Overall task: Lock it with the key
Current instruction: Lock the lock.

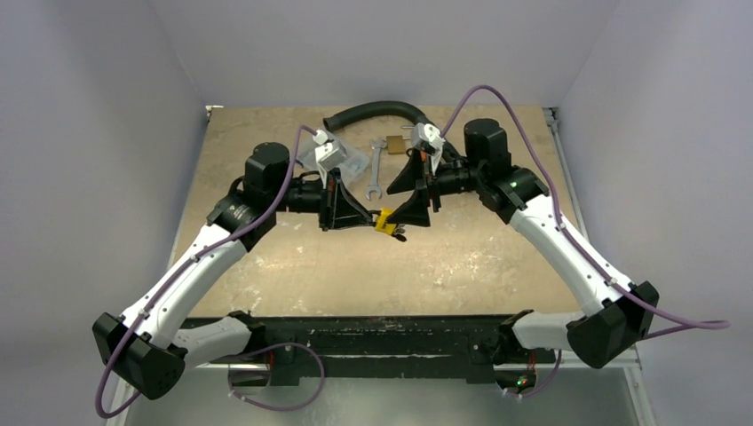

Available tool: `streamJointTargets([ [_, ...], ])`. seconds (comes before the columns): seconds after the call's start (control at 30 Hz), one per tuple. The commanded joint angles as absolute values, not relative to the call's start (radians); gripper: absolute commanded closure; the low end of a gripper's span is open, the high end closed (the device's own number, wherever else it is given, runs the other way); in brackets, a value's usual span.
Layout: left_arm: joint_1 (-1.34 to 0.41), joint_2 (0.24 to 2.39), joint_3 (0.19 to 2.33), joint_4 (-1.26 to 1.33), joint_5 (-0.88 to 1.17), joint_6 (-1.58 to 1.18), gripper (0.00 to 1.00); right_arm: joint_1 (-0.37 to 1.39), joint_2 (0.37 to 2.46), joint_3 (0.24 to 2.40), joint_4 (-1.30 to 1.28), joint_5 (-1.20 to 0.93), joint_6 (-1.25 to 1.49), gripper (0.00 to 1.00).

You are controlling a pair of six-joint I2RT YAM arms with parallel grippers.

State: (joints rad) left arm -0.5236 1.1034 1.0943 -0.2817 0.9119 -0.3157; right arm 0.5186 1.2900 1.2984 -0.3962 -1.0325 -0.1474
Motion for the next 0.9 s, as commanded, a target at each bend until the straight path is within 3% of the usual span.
streamJointTargets([
  [0.0, -0.514, 1.093, 1.180, -0.320, 0.993, -0.198, 1.00, 0.498, 1.250, 1.321, -0.480, -1.016, -0.238, 0.21],
  [0.43, -0.514, 1.140, 1.220, -0.462, 1.025, -0.020, 1.00, 0.504, 1.273, 1.358, -0.623, -1.070, -0.301, 0.31],
  [0.77, -0.515, 1.142, 1.216, -0.464, 1.019, -0.005, 1.00, 0.632, 1.330, 1.402, -0.698, -0.943, -0.341, 0.35],
  [0.87, -0.515, 1.148, 1.226, -0.469, 1.024, -0.005, 1.00, 0.651, 1.348, 1.408, -0.705, -0.929, -0.341, 0.43],
])
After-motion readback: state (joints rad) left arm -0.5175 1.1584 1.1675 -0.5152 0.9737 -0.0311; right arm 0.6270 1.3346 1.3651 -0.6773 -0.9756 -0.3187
